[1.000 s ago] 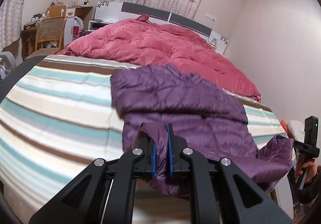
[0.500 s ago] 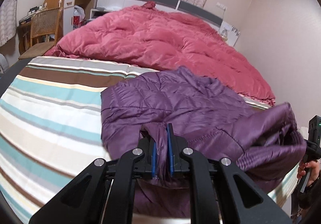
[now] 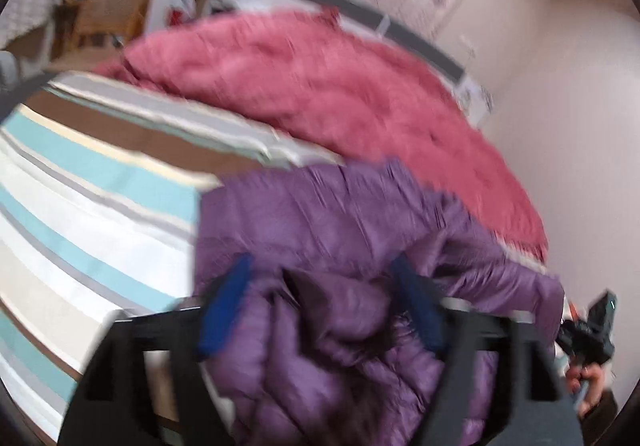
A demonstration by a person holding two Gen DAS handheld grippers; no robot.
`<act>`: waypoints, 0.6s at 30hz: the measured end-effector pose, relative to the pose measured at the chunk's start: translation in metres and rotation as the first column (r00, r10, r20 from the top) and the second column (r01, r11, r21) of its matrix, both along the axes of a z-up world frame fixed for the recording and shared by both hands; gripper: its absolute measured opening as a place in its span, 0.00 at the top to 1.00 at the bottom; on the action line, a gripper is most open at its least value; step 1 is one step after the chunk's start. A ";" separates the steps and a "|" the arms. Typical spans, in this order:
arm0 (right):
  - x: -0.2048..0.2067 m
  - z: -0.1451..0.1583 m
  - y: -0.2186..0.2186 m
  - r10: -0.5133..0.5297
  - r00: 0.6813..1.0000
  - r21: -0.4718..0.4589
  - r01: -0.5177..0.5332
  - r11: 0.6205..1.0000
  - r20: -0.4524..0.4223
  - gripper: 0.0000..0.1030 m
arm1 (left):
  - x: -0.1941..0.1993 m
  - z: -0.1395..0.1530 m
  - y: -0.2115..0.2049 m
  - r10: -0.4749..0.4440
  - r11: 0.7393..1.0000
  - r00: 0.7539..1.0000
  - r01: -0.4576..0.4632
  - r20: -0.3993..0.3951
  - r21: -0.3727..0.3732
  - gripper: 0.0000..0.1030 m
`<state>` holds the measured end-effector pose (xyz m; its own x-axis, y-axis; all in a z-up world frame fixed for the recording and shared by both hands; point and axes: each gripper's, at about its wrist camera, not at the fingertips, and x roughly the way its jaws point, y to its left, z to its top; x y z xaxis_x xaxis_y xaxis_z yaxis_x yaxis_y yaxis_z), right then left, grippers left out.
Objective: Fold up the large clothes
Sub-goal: 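Lift the hem with both tools and fold it toward the collar, then open both tools to release the folded hem onto the coat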
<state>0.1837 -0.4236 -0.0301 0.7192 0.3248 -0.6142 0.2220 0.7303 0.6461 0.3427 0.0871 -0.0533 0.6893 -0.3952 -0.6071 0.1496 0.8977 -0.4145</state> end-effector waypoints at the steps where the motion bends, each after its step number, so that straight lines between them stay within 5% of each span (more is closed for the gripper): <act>1: -0.003 0.003 -0.001 -0.005 1.000 0.004 0.005 1.000 0.014 0.80 | -0.002 0.002 0.006 0.012 1.000 1.000 -0.012 0.013 -0.025 0.21; 2: -0.005 0.005 -0.002 -0.009 1.000 0.003 0.009 1.000 0.027 0.72 | -0.002 0.003 0.012 0.020 0.999 1.000 -0.019 0.010 -0.044 0.21; 4: -0.012 0.015 -0.005 -0.045 0.996 -0.035 0.048 0.998 0.076 0.33 | -0.003 0.003 0.017 0.028 0.999 1.000 -0.028 0.009 -0.046 0.21; 7: -0.017 0.026 -0.005 -0.025 0.992 -0.070 0.034 0.997 0.126 0.33 | -0.006 0.002 0.018 -0.003 0.999 1.000 0.004 0.019 -0.044 0.14; 13: -0.005 0.030 0.020 0.105 0.991 -0.278 -0.077 0.957 0.086 0.33 | -0.004 -0.001 -0.004 -0.099 0.995 0.995 0.099 0.028 0.017 0.10; 18: 0.007 0.022 0.032 0.150 0.987 -0.361 -0.119 0.925 0.058 0.33 | 0.005 -0.004 -0.028 -0.158 0.982 0.987 0.155 0.018 0.104 0.11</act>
